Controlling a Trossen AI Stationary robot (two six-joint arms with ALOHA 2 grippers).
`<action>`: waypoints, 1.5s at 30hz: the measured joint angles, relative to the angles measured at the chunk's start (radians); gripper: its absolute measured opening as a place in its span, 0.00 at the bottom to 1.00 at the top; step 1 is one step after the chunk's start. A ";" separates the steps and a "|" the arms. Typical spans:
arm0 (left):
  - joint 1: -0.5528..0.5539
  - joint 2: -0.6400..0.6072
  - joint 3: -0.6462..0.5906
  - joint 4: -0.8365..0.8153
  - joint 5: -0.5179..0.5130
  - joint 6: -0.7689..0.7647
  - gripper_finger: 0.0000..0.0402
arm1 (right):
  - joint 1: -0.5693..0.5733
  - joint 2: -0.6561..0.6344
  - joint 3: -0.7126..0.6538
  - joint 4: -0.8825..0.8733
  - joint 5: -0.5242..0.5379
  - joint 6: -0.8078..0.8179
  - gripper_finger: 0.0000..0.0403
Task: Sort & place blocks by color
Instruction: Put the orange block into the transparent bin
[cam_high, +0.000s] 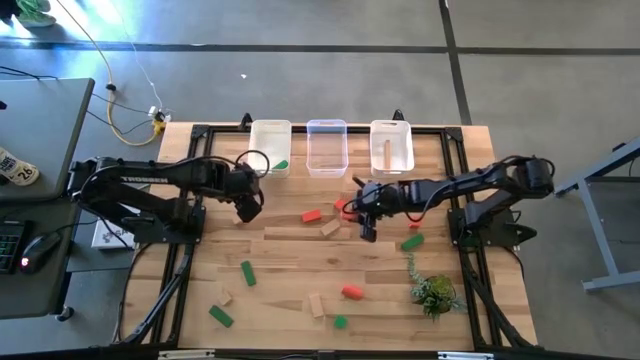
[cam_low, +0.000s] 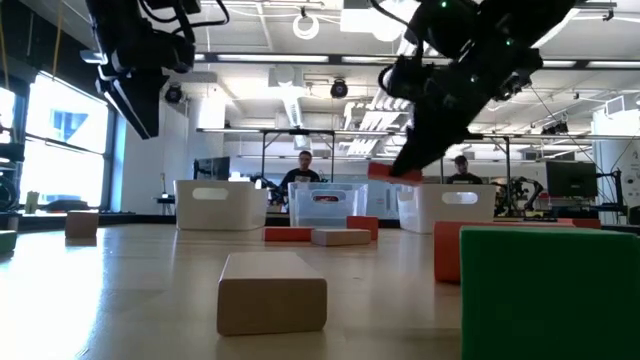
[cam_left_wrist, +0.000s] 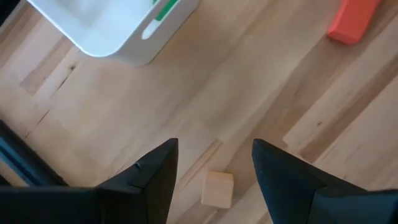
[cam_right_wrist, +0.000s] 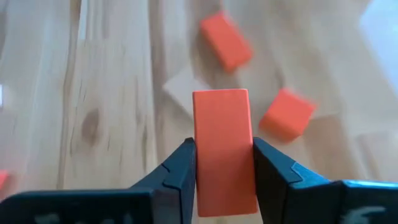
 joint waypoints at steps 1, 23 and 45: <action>-0.009 0.000 0.000 0.001 0.000 -0.003 0.48 | 0.000 -0.010 0.000 0.020 0.018 0.000 0.25; -0.068 0.002 0.000 0.100 -0.069 -0.017 0.48 | -0.192 -0.045 0.002 0.529 0.248 0.023 0.25; -0.069 0.003 0.000 0.223 0.046 0.062 0.48 | -0.300 0.007 0.353 0.336 0.306 -0.091 0.25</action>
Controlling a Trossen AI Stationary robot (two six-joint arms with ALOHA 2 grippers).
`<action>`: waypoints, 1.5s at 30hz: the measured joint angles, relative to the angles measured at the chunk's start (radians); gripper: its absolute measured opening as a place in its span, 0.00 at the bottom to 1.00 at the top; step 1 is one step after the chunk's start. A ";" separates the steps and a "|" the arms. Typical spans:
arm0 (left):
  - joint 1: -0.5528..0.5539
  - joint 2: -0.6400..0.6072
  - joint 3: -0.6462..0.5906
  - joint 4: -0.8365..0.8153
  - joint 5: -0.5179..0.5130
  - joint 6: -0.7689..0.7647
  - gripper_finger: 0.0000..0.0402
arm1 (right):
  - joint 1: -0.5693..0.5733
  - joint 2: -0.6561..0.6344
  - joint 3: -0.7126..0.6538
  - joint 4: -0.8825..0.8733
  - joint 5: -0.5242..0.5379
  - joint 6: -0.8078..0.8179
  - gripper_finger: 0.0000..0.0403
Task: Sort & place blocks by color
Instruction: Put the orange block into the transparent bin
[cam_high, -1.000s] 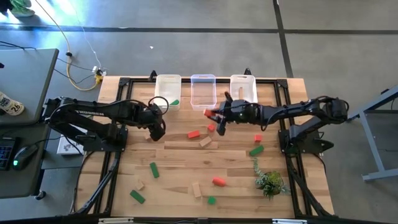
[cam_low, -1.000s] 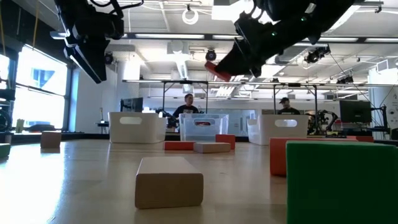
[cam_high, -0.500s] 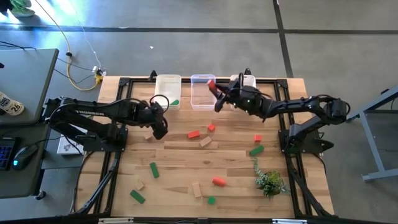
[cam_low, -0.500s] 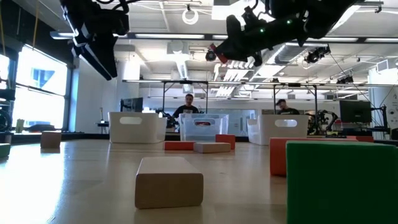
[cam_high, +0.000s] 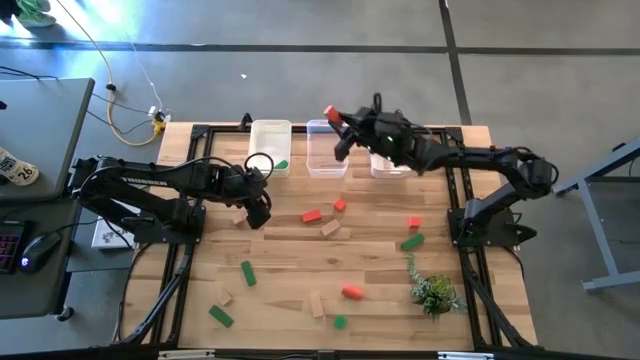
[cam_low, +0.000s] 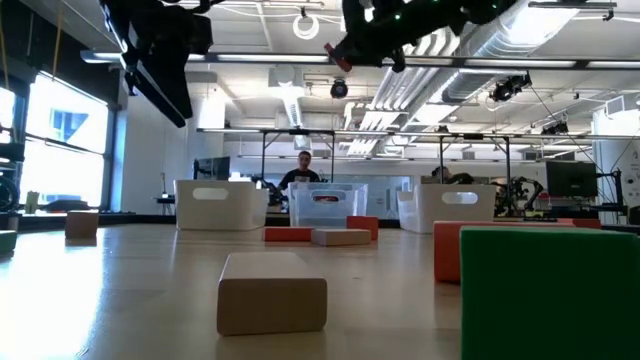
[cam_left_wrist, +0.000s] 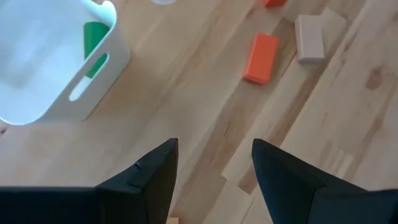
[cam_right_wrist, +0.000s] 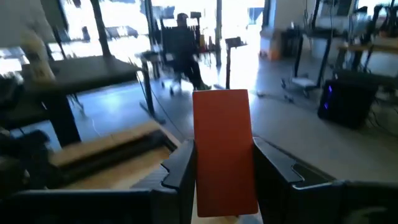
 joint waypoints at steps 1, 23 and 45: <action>-0.002 0.000 0.000 0.000 0.003 0.000 0.48 | -0.009 0.019 0.044 -0.076 0.006 0.000 0.25; -0.067 0.000 0.000 -0.005 0.145 -0.043 0.48 | -0.106 0.395 0.318 -0.650 -0.085 -0.052 0.25; -0.184 0.000 0.000 -0.008 0.211 0.082 0.48 | -0.097 0.472 0.318 -0.650 -0.121 -0.156 0.35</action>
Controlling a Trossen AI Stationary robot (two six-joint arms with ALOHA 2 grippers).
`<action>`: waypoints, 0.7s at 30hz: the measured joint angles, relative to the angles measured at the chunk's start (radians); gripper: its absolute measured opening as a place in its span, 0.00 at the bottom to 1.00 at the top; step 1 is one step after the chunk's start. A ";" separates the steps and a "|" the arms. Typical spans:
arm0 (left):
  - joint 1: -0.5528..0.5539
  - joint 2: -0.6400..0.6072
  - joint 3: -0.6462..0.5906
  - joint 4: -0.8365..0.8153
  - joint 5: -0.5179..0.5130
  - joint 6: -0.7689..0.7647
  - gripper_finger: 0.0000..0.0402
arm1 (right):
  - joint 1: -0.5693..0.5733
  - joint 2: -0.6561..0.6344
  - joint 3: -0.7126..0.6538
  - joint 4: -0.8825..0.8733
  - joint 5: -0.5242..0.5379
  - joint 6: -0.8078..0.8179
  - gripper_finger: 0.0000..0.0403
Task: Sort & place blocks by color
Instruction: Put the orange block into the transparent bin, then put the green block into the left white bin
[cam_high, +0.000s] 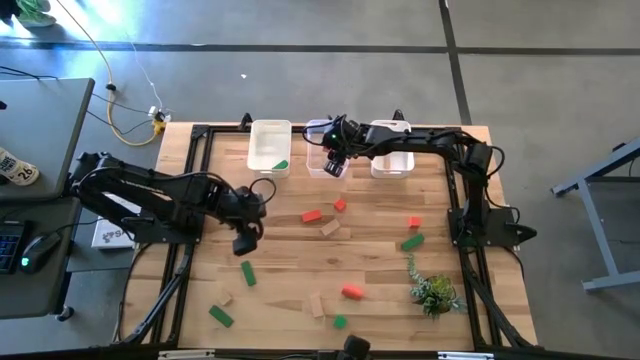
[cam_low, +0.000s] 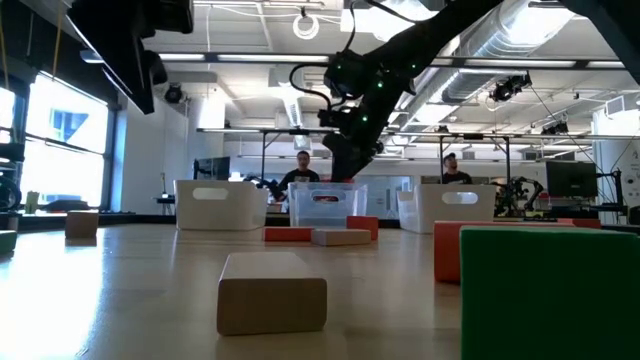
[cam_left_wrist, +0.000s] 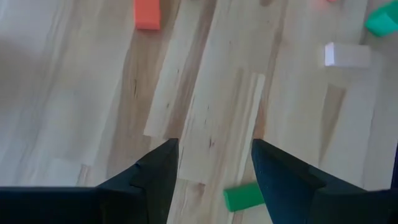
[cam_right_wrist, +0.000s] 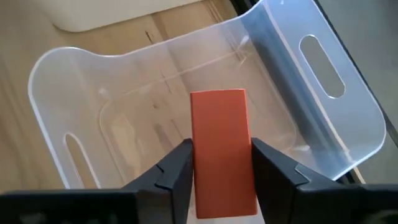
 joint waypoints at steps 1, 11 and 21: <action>-0.003 0.000 0.000 0.000 0.000 0.009 0.48 | 0.000 0.000 0.000 0.003 0.000 -0.001 0.37; -0.057 0.000 0.000 0.000 -0.005 0.172 0.54 | 0.000 -0.003 0.000 0.022 0.000 0.002 0.46; -0.166 0.001 0.000 0.000 0.001 0.410 0.55 | 0.012 -0.003 0.109 -0.064 0.007 0.044 0.46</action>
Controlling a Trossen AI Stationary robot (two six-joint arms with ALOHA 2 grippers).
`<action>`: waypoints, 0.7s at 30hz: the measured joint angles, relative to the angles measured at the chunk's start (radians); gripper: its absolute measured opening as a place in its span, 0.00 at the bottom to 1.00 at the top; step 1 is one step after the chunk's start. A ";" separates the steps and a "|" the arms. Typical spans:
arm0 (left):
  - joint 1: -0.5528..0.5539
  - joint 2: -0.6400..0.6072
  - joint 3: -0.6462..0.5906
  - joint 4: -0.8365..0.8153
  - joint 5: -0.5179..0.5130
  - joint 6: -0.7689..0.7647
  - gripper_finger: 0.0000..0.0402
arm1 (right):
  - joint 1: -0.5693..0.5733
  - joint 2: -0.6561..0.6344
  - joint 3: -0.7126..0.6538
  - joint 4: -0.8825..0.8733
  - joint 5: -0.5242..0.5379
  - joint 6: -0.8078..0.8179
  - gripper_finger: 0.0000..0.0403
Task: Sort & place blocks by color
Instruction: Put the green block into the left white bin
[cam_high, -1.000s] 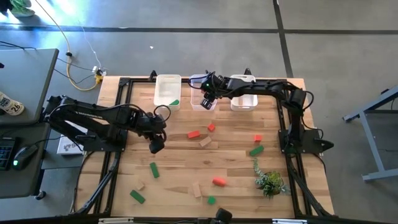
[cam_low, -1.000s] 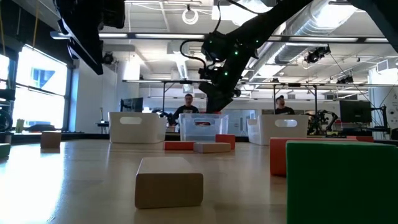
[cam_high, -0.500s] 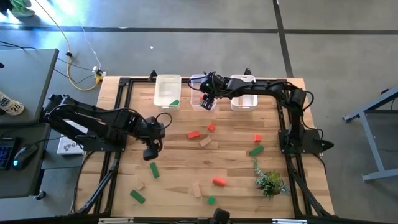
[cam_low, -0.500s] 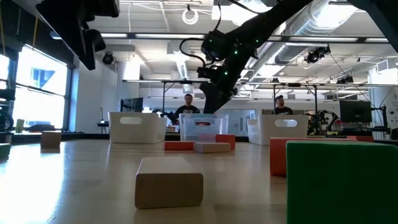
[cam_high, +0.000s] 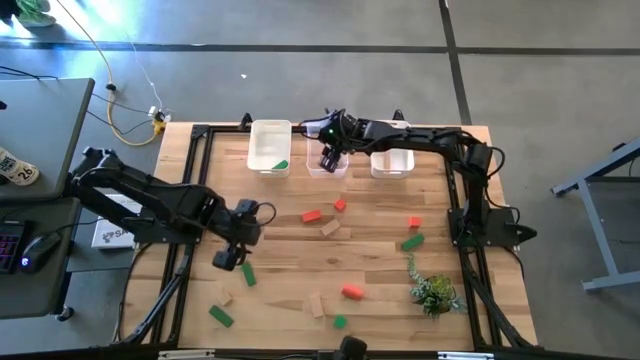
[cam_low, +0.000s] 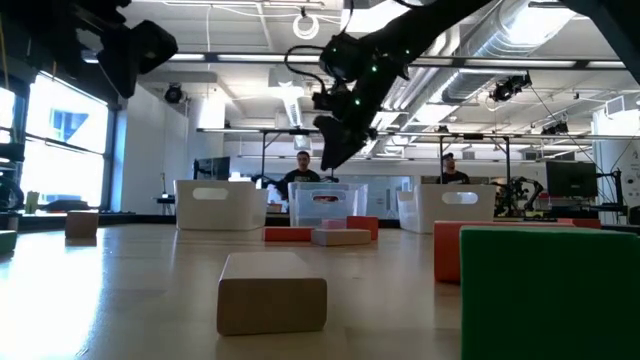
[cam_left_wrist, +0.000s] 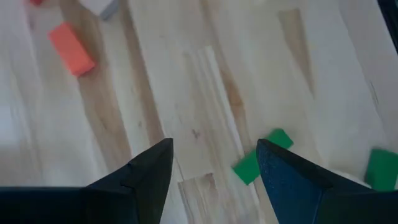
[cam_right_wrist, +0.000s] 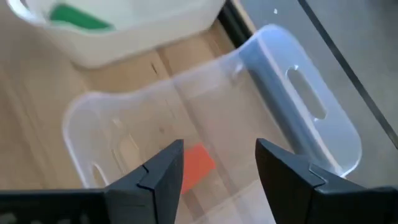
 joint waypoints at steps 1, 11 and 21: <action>-0.013 0.005 0.000 0.000 -0.007 0.008 0.55 | 0.000 -0.001 0.018 -0.008 0.000 0.005 0.46; -0.147 0.149 0.001 0.000 -0.013 0.120 0.55 | 0.000 -0.002 0.194 -0.149 -0.003 0.019 0.46; -0.241 0.312 0.001 0.017 -0.012 0.147 0.55 | 0.000 -0.002 0.251 -0.181 -0.003 0.045 0.46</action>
